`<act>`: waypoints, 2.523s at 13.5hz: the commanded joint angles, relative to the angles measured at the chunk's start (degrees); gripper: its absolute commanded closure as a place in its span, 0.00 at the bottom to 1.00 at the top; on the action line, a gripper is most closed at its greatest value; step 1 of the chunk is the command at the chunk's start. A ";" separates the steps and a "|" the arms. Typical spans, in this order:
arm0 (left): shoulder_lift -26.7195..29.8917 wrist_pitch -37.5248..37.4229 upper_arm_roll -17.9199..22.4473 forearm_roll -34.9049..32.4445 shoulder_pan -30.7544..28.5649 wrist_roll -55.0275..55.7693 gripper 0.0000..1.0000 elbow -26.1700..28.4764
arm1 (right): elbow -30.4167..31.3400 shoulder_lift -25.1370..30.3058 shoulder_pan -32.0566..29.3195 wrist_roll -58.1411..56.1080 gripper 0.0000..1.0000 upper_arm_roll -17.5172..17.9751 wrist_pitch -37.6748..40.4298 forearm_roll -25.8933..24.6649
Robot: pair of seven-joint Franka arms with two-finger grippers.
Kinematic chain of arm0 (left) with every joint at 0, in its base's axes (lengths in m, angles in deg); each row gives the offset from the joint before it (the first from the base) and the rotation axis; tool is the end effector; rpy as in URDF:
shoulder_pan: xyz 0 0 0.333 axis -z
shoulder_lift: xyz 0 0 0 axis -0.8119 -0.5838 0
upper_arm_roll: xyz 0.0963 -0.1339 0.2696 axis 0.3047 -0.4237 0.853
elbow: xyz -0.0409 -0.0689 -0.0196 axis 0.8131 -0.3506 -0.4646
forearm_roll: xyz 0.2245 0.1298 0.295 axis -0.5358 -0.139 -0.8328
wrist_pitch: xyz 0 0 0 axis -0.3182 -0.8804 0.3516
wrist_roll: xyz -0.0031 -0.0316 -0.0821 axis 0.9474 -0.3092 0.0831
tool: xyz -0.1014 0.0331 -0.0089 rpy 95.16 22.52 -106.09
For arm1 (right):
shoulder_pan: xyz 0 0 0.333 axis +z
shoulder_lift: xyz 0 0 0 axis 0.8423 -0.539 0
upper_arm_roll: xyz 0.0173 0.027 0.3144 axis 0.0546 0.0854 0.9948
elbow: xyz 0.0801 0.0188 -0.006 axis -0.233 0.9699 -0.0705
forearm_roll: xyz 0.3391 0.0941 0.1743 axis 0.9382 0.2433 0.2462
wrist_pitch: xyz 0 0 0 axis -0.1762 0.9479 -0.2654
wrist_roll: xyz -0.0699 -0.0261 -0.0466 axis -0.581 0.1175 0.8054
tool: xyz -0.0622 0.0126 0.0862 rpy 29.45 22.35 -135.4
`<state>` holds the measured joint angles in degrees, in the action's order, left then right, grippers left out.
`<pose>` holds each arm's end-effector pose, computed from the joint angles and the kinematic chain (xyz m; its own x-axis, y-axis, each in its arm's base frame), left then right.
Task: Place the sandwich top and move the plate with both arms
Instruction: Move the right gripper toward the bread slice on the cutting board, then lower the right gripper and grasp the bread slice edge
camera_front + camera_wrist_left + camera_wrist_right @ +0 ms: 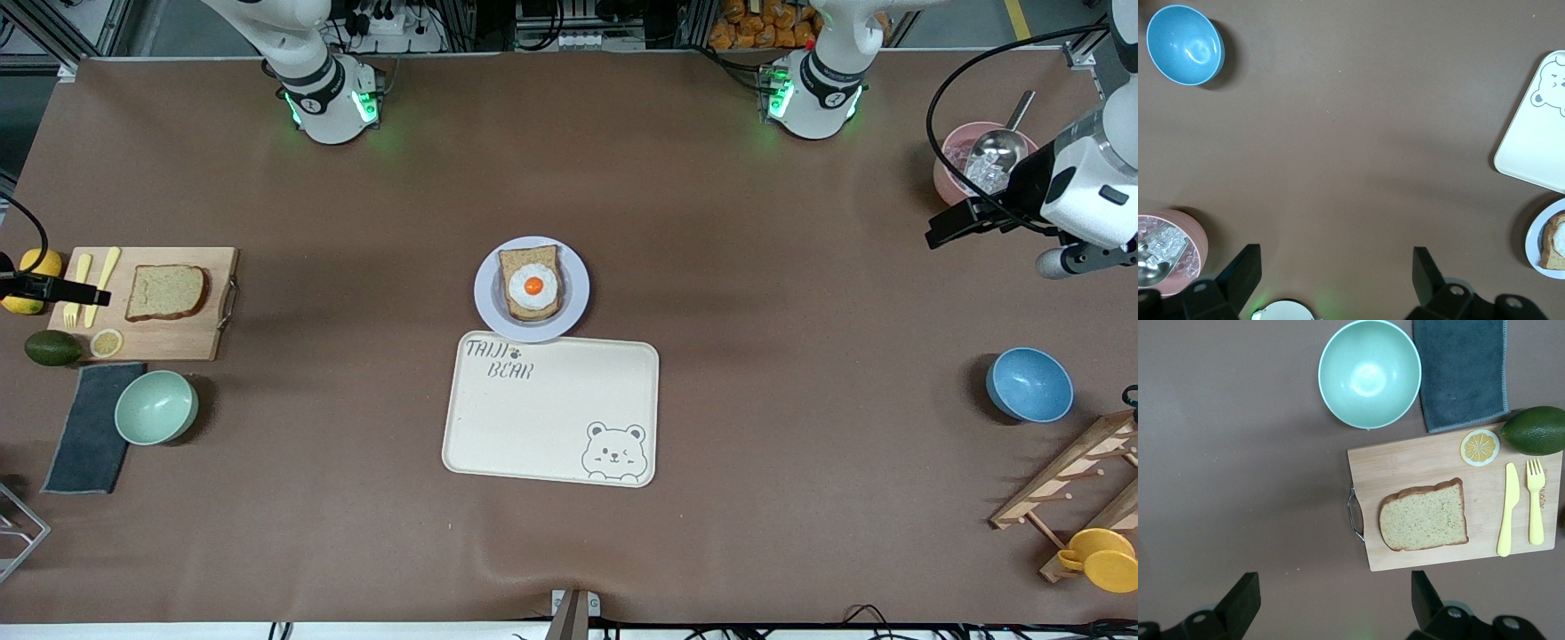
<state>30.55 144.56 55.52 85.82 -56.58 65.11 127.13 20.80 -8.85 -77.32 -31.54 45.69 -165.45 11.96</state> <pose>0.5491 -0.0528 0.5975 0.9676 0.2277 -0.1088 0.2300 -0.9732 0.0089 0.5815 -0.1932 0.4606 0.9605 -0.1692 -0.2208 -0.1828 -0.9822 -0.0427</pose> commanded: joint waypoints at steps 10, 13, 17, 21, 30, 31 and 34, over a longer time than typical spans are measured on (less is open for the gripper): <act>0.64 0.71 -0.35 -1.10 -0.52 0.79 0.00 1.20 | 6.47 -7.90 -12.13 -9.09 0.00 0.62 -12.08 -0.41; 0.64 0.71 -0.35 -1.10 -0.78 0.61 0.00 1.20 | 8.48 -11.51 -16.61 -16.99 0.00 0.62 -16.20 -0.32; 0.64 0.71 -0.35 -1.10 -0.78 0.61 0.00 1.29 | 13.41 -11.61 -17.77 -18.76 0.00 0.62 -21.93 -0.32; 0.47 0.89 -0.35 -1.10 -0.78 0.61 0.00 1.20 | 14.29 -13.54 -17.86 -19.37 0.00 0.53 -22.72 -0.41; 0.11 0.97 -0.27 -1.10 -0.78 0.61 0.00 1.11 | 14.29 -17.76 -19.61 -27.47 0.00 0.62 -24.74 -0.50; 0.11 0.97 -0.27 -1.10 -0.78 0.52 0.00 1.20 | 14.29 -18.20 -19.70 -27.47 0.49 0.62 -24.66 -0.50; 0.12 0.89 -0.27 -1.10 -0.87 0.52 0.00 1.20 | 14.38 -18.29 -20.23 -27.38 1.00 0.62 -24.31 -0.32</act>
<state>30.26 144.90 55.61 85.82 -57.12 65.11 127.84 34.97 -27.07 -95.81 -58.14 45.26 -189.85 11.93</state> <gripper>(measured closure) 0.000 0.330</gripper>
